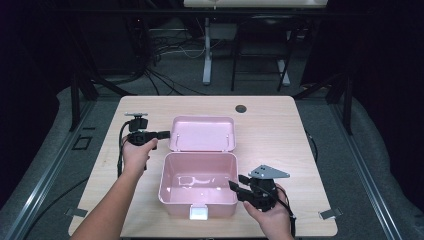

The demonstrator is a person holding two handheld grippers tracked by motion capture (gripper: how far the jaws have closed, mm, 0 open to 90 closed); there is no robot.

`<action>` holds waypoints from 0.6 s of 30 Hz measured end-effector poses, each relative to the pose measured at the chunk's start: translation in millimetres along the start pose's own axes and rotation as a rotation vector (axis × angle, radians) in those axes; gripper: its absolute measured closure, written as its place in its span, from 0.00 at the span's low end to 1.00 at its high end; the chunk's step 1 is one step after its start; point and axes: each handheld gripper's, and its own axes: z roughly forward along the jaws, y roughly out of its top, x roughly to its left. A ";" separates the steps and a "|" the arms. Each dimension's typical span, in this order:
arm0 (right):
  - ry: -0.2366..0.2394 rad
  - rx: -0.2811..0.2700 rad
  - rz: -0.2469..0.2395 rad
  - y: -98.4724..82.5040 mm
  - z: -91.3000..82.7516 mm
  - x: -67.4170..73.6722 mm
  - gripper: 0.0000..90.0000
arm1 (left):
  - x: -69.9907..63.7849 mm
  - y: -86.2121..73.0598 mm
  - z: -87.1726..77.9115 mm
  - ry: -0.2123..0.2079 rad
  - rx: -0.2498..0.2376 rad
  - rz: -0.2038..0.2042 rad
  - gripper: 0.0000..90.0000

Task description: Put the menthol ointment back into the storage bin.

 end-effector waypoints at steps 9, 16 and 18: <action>-0.003 -0.003 -0.003 0.2 -0.8 -0.2 0.65 | -1.4 -1.8 -0.5 0.013 -0.002 0.019 0.86; -0.001 -0.022 -0.003 1.4 -3.8 -1.8 0.65 | -1.1 -4.6 -9.7 0.020 -0.019 0.026 0.79; -0.002 -0.026 -0.001 2.3 -5.8 -2.6 0.65 | -1.1 -5.5 -13.4 0.019 -0.026 0.025 0.79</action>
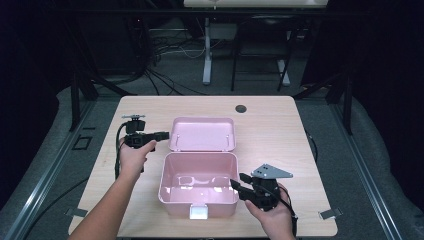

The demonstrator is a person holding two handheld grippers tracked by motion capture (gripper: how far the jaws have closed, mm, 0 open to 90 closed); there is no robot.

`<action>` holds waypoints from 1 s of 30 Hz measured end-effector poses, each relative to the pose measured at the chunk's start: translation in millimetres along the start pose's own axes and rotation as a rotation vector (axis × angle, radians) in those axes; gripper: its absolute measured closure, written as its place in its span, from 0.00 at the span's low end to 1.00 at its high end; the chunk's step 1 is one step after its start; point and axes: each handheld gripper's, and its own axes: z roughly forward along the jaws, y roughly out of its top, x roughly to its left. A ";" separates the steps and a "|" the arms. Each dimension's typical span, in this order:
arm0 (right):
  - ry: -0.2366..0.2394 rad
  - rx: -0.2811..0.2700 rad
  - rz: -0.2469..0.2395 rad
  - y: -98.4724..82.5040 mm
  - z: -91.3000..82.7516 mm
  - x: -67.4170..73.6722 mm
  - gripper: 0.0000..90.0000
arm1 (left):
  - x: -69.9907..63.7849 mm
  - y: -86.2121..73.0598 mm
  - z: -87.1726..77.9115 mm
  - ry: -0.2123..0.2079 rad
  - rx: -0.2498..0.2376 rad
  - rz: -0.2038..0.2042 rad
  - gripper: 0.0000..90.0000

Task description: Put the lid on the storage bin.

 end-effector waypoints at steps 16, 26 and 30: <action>-0.009 -0.044 -0.021 14.3 -17.0 -10.5 0.59 | -11.1 -7.4 -29.5 -0.033 -0.009 0.056 0.76; -0.019 -0.022 -0.039 21.8 -28.2 -23.7 0.57 | -14.3 -20.6 -45.3 -0.055 -0.021 0.072 0.75; 0.000 0.007 -0.041 24.7 -30.5 -29.5 0.58 | -13.1 -29.3 -52.6 -0.049 -0.026 0.084 0.75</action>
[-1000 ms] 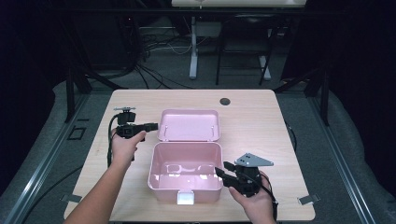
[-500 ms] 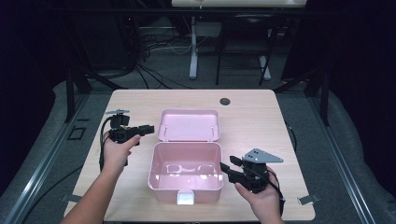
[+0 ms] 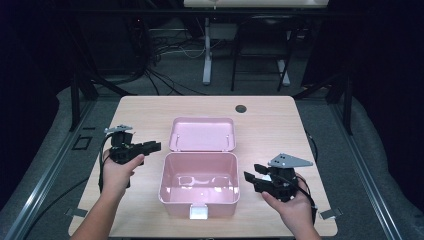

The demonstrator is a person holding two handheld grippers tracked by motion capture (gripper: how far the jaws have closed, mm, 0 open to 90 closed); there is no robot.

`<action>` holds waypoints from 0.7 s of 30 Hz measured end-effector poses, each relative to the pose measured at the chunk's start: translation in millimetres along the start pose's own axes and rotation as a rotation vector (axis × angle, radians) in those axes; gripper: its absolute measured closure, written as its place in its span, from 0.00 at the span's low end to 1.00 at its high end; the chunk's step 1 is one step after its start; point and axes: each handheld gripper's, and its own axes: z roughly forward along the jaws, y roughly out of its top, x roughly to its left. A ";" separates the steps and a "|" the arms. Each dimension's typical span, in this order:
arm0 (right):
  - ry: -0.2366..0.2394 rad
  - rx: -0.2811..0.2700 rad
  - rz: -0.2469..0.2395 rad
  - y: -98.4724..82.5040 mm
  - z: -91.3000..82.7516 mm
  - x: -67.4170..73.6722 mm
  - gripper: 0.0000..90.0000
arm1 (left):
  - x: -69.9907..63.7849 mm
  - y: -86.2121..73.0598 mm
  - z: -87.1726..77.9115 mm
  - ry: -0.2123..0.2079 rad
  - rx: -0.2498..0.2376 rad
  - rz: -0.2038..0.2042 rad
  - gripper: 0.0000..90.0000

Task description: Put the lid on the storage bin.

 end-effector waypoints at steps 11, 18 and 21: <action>-0.024 0.095 0.005 -1.6 6.0 -15.2 0.56 | 4.6 -19.3 -11.5 0.019 -0.012 0.009 0.74; -0.037 0.176 -0.021 3.1 9.4 -23.6 0.56 | 2.4 -24.1 -18.5 0.015 -0.011 0.024 0.72; -0.049 0.210 -0.023 4.9 10.5 -26.4 0.56 | 1.4 -28.1 -20.0 0.020 -0.004 0.032 0.71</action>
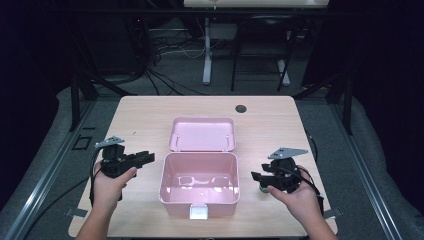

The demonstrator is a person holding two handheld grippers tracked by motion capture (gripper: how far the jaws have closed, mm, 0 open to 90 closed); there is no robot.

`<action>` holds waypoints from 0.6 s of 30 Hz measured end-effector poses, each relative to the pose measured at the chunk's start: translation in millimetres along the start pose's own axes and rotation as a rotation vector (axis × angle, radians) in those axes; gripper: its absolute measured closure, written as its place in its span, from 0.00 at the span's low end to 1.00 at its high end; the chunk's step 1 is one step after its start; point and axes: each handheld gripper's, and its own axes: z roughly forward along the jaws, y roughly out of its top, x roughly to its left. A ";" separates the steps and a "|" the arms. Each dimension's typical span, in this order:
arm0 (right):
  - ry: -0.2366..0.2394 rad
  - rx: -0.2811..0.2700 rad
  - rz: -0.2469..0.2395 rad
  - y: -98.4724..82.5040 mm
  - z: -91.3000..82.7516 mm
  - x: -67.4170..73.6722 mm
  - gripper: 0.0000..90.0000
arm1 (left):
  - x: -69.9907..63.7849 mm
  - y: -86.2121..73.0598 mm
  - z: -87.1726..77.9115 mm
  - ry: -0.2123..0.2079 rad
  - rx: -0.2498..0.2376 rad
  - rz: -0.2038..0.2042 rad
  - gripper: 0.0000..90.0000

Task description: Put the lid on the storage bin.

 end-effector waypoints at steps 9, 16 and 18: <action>-0.044 0.098 -0.050 8.8 5.1 -8.4 0.52 | 0.3 -6.5 -0.6 0.007 0.021 0.010 0.68; -0.069 0.166 -0.076 15.5 10.7 -13.4 0.52 | -2.0 -6.5 -4.7 -0.007 0.015 0.017 0.67; -0.073 0.193 -0.087 17.2 13.0 -14.4 0.51 | -1.8 -7.0 -5.4 -0.009 0.016 0.018 0.67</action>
